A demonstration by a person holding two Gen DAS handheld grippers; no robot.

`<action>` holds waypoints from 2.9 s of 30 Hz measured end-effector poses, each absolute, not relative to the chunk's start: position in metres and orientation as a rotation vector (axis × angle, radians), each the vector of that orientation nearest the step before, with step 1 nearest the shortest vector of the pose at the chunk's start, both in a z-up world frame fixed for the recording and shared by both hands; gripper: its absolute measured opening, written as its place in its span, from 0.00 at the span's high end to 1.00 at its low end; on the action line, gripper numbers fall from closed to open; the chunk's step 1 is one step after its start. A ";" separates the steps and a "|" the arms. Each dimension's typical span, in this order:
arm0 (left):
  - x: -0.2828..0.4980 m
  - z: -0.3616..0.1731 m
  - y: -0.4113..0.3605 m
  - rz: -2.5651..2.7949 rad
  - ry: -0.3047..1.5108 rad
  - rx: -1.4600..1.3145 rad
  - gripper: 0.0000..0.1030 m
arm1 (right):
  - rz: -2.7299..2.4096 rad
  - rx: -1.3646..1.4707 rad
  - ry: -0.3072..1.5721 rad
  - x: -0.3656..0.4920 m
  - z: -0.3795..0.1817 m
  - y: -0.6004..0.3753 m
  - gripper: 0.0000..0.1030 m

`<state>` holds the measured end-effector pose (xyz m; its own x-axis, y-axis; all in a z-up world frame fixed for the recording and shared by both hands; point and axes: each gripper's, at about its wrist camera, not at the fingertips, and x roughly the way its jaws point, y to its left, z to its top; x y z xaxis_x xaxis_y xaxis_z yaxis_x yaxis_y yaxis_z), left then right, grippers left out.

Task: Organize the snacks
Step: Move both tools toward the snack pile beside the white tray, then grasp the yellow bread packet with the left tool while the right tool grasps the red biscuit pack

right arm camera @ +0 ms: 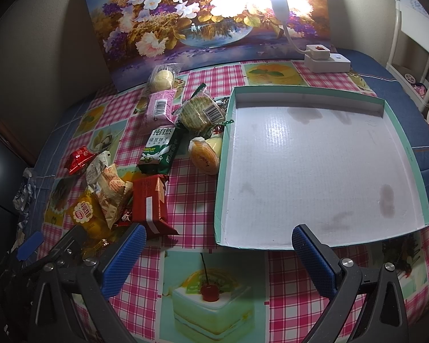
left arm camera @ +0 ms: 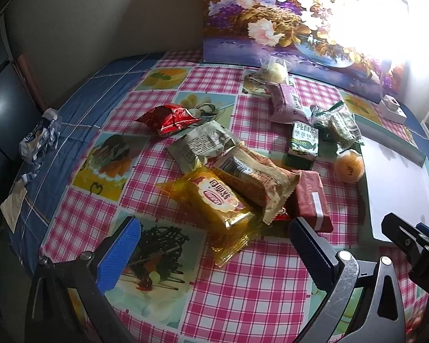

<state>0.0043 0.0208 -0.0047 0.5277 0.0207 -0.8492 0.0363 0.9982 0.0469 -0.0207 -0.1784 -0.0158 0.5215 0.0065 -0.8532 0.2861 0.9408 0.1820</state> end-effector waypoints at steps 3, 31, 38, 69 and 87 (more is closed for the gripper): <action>0.005 -0.006 0.024 0.002 1.021 0.050 0.00 | -0.171 0.319 1.013 -0.021 -0.016 -0.178 0.00; 0.011 -0.019 0.046 0.064 1.085 -0.037 0.00 | -0.173 0.319 1.016 -0.021 -0.018 -0.177 0.00; 0.018 -0.029 0.050 0.092 1.105 -0.057 0.00 | -0.152 0.306 1.015 -0.009 -0.020 -0.170 0.00; 0.060 -0.070 0.080 0.127 1.188 -0.139 0.01 | -0.052 0.059 1.090 0.046 -0.054 -0.115 0.01; 0.061 -0.070 0.076 0.069 1.149 -0.098 0.31 | 0.086 -0.013 1.093 0.049 -0.068 -0.085 0.46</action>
<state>0.0610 0.0757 -0.0703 0.4082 0.0042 -0.9129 -0.1053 0.9935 -0.0425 0.0494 -0.0846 -0.0677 0.4568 0.0631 -0.8873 -0.0757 0.9966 0.0319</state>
